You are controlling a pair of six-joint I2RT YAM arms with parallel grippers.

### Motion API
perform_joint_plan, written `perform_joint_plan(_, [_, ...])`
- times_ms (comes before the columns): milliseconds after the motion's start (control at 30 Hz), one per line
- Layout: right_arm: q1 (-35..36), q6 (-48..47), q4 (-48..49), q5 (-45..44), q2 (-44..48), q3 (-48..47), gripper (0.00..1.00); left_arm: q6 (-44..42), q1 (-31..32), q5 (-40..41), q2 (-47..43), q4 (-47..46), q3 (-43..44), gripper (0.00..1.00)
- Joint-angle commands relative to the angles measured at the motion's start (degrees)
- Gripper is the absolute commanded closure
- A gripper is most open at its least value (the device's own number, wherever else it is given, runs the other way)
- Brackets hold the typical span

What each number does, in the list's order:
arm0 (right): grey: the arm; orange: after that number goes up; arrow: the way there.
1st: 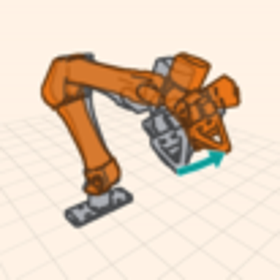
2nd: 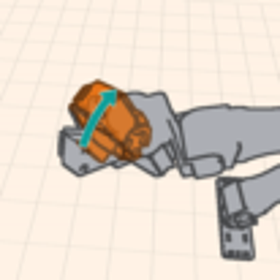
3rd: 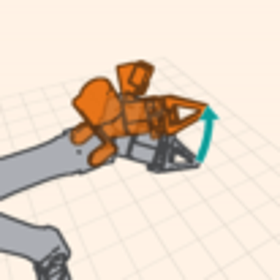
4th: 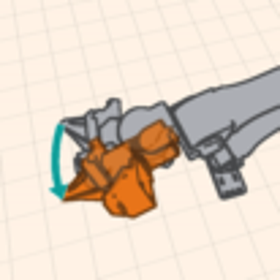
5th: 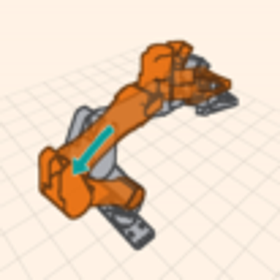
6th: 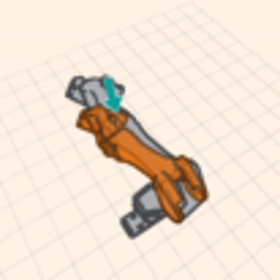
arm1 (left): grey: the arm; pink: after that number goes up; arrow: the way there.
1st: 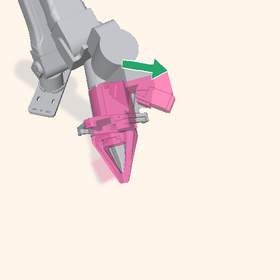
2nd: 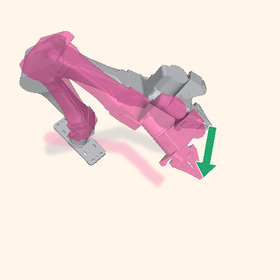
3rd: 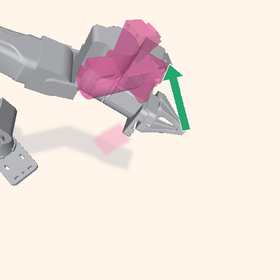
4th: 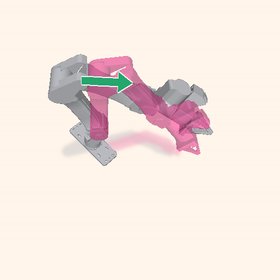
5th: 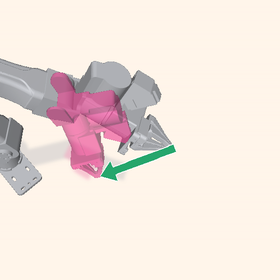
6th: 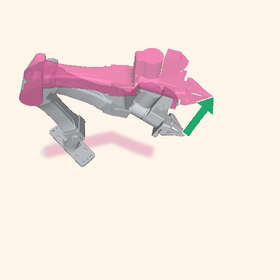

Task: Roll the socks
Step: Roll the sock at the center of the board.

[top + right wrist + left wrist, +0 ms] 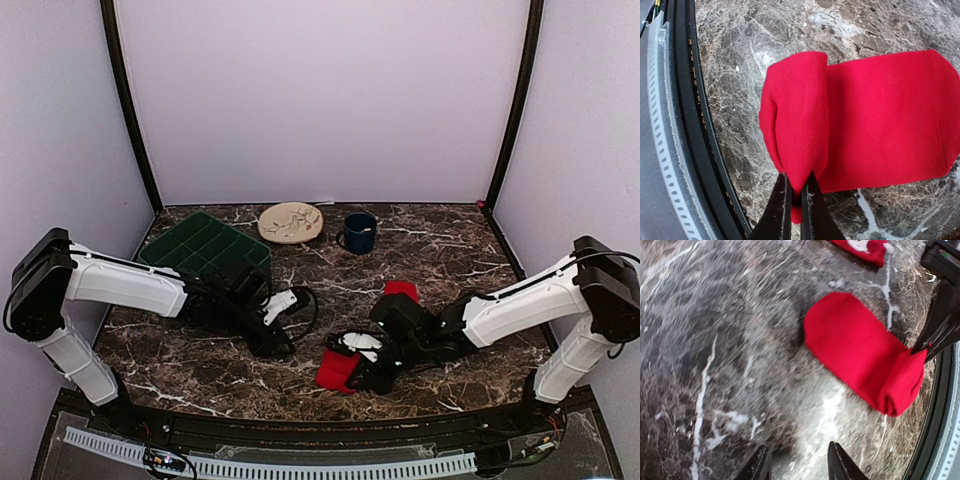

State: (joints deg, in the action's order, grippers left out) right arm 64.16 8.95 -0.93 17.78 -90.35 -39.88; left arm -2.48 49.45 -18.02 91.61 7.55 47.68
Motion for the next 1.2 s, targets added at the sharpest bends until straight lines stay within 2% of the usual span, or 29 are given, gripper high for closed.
perform_joint_plan(0, [-2.0,-0.6,-2.9,8.7,-3.1,-3.5,1.00,-1.0,4.5,6.4,-3.2,-8.0,-2.8,0.59])
perform_joint_plan(200, [-4.0,-1.6,-5.3,15.6,-6.0,-5.8,1.00,-1.3,7.6,10.0,-6.5,-14.0,-7.3,0.58])
perform_joint_plan(500, [-5.6,-2.4,-7.4,21.9,-10.2,-8.6,1.00,-4.5,10.8,7.9,-8.7,-17.0,-10.2,0.57])
perform_joint_plan(1167, [-8.4,-5.4,-12.0,28.4,-16.8,-14.1,1.00,-11.4,15.1,-0.7,-3.5,-8.2,-4.2,0.45])
